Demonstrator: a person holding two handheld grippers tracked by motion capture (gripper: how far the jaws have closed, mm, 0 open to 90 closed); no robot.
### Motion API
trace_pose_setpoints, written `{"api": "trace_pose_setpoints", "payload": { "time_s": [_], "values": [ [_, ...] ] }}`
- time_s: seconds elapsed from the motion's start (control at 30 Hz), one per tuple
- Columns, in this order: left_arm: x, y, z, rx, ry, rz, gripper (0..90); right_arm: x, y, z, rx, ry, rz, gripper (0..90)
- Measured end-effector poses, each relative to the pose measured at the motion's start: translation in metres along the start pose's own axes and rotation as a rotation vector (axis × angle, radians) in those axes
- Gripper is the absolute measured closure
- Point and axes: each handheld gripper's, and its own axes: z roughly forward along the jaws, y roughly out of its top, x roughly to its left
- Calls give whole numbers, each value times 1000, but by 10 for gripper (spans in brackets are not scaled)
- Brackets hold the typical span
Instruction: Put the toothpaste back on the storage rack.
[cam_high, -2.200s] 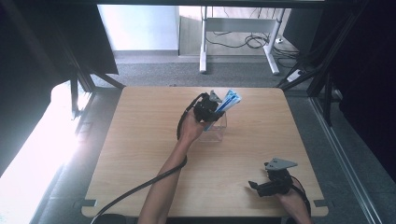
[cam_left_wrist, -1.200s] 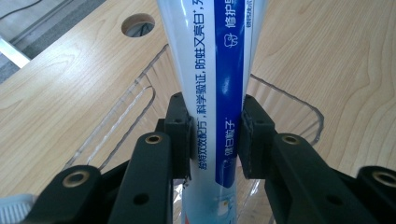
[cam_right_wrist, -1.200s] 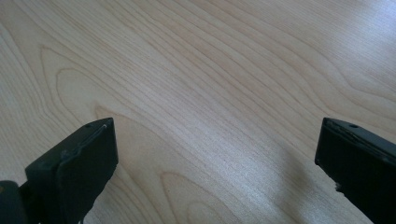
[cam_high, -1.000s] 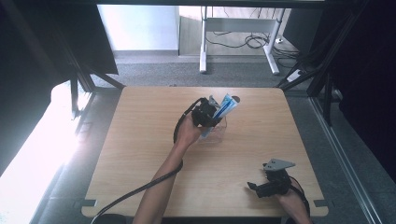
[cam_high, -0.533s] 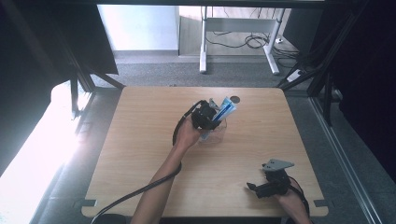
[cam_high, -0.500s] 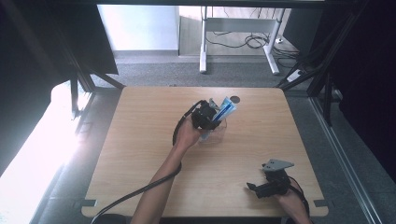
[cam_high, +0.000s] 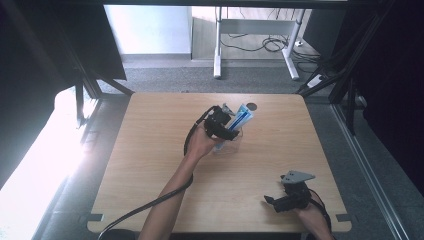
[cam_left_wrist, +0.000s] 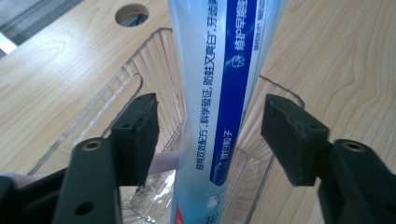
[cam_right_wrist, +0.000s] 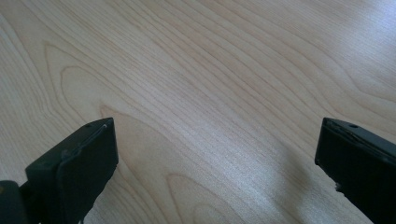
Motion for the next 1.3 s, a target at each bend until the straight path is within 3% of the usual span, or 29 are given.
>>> {"api": "trace_pose_setpoints", "payload": {
  "time_s": [0.23, 0.3, 0.93, 1.3],
  "values": [
    [0, 1, -10, -18, -5, -26, 181, 1, 0, 0, -1, -3, -2, 0],
    [-1, 1, -13, -14, -6, -13, 151, 1, 0, 0, 2, -4, -3, 0],
    [-7, -13, -36, -59, -11, 0, 130, 0, 1, -2, -28, 0, 8, 0],
    [-5, -31, -44, -51, 2, -2, 130, 0, 1, -1, -32, 2, 16, 0]
  ]
}}
